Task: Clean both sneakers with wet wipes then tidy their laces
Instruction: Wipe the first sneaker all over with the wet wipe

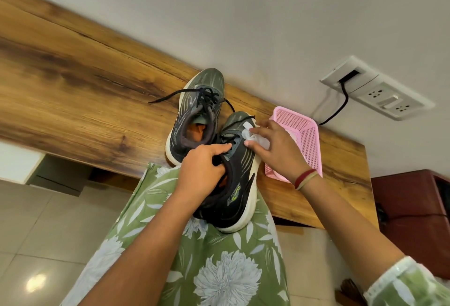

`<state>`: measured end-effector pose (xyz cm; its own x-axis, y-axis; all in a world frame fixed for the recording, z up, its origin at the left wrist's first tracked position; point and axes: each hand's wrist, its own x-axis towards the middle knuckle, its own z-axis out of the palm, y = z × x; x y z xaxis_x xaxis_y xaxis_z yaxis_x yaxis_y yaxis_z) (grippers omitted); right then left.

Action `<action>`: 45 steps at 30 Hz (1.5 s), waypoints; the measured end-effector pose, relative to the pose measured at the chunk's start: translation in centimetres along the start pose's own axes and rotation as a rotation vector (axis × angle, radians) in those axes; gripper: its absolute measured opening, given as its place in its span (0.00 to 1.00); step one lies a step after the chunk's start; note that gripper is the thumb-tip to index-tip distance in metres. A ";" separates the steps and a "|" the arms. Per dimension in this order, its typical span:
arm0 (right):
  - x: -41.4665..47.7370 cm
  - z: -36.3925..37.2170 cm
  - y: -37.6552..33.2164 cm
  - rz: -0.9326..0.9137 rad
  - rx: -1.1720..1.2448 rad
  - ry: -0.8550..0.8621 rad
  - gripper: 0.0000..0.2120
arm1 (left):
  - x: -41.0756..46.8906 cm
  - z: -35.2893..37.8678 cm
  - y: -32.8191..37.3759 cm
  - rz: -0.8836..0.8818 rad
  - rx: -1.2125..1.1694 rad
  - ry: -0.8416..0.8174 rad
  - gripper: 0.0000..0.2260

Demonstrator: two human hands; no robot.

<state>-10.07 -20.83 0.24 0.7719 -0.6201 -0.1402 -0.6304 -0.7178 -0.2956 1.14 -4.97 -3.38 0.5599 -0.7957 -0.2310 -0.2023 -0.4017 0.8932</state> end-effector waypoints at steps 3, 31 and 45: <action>1.0 0.0 -0.4 -0.039 -0.075 0.035 0.14 | 0.0 0.0 0.0 -0.001 -0.010 0.000 0.20; 2.0 -1.3 -1.9 -0.056 -0.237 -0.068 0.08 | 0.0 0.0 0.0 -0.007 0.002 -0.015 0.21; 1.4 -0.9 -3.3 -0.005 -0.188 -0.055 0.08 | 0.0 0.0 0.0 0.000 0.008 -0.013 0.21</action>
<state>-6.94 -19.63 1.90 0.7750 -0.6021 -0.1919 -0.6271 -0.7703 -0.1158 1.11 -4.97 -3.35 0.5497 -0.8013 -0.2362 -0.2082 -0.4053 0.8902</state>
